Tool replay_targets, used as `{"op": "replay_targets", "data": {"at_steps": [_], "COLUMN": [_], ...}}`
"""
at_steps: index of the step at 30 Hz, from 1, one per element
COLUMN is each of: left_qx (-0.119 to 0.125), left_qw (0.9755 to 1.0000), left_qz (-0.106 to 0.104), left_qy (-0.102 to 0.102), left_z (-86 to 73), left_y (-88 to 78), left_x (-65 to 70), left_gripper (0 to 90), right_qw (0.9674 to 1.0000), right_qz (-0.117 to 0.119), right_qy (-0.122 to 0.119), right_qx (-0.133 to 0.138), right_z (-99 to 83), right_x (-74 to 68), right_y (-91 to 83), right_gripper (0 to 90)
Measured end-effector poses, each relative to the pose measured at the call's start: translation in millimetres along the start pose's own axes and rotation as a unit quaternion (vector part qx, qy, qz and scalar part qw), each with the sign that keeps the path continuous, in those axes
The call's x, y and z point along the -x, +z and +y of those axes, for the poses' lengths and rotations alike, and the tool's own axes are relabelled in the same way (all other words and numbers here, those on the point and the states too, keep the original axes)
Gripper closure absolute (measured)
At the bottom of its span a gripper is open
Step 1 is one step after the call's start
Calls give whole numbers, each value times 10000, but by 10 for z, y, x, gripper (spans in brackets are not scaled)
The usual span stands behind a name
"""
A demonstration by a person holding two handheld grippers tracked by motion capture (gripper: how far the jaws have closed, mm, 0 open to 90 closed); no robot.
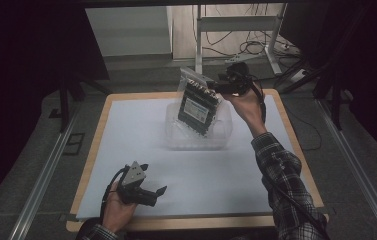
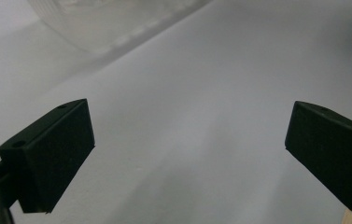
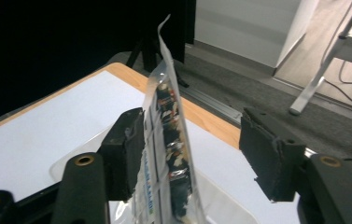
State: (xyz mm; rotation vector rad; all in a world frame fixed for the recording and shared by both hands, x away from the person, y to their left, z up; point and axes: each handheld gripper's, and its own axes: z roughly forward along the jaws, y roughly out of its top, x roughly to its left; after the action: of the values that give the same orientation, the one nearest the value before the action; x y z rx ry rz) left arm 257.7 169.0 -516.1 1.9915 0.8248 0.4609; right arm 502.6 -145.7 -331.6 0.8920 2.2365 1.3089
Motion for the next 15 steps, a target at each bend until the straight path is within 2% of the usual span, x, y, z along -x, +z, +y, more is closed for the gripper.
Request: {"op": "replay_targets", "data": {"at_steps": [3,10,15], "left_qx": [100,116,37], "left_qw": [9999,9999,9998], "left_qz": [25,50,136], "left_qy": [-36,-41,116], "left_z": [0,2,5], "left_y": [-18,-21,-6], "left_x": [-11,-9,16], "left_gripper": [11,10,7], "right_qw": [10000,9998,9996], "right_qz": [65,168,243], "right_qy": [-22,-47,-69], "right_qx": [-7,-37,-138], "right_z": [-18,-60,-126], "right_x": [-10,-37,-65], "right_y": [-41,-100,-125], "right_gripper": [346,274,211]}}
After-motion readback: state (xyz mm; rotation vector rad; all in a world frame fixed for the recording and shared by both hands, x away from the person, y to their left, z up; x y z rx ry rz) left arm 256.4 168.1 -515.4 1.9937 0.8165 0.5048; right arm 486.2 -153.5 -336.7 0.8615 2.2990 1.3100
